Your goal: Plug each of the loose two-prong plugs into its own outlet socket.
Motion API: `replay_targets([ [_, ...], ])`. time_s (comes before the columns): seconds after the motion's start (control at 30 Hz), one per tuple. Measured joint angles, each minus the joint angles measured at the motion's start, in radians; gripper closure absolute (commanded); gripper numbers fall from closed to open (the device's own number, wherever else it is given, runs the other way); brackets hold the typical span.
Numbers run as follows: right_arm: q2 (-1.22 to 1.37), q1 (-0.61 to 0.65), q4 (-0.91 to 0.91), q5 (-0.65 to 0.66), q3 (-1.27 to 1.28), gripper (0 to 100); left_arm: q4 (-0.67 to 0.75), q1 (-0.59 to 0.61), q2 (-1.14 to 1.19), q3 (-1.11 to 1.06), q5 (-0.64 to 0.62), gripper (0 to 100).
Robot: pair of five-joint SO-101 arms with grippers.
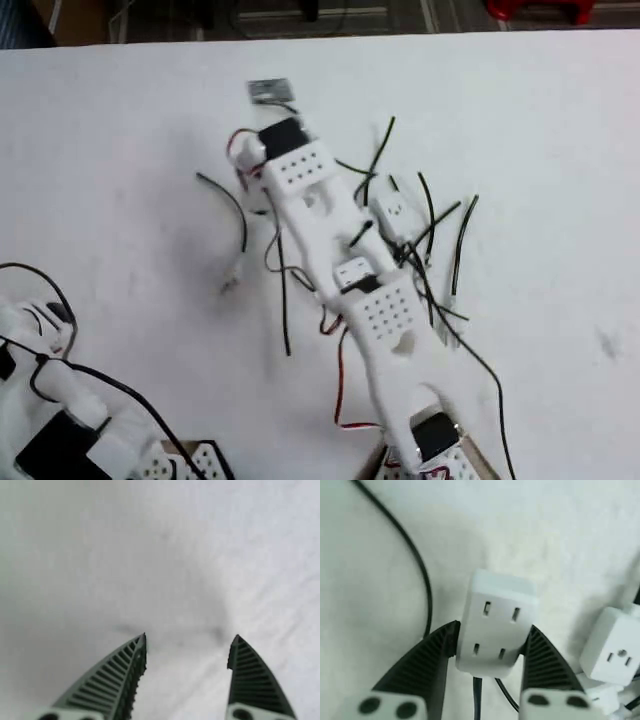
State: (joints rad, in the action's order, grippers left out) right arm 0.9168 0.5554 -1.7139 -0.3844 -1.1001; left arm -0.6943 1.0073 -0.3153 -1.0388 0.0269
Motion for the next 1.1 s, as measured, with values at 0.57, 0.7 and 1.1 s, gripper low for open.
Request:
replay_targets([
  [0.57,0.005,-0.052,0.038,-0.422,0.137,68.9,0.028,-0.140,0.000,-0.026,0.069,73],
  [0.7,-0.084,-0.124,0.003,-0.276,0.107,68.9,0.008,-0.233,0.000,-0.025,0.143,69],
  [1.1,-0.285,-0.420,0.000,0.041,0.396,69.0,-0.473,-0.720,-0.454,0.121,0.155,68],
])
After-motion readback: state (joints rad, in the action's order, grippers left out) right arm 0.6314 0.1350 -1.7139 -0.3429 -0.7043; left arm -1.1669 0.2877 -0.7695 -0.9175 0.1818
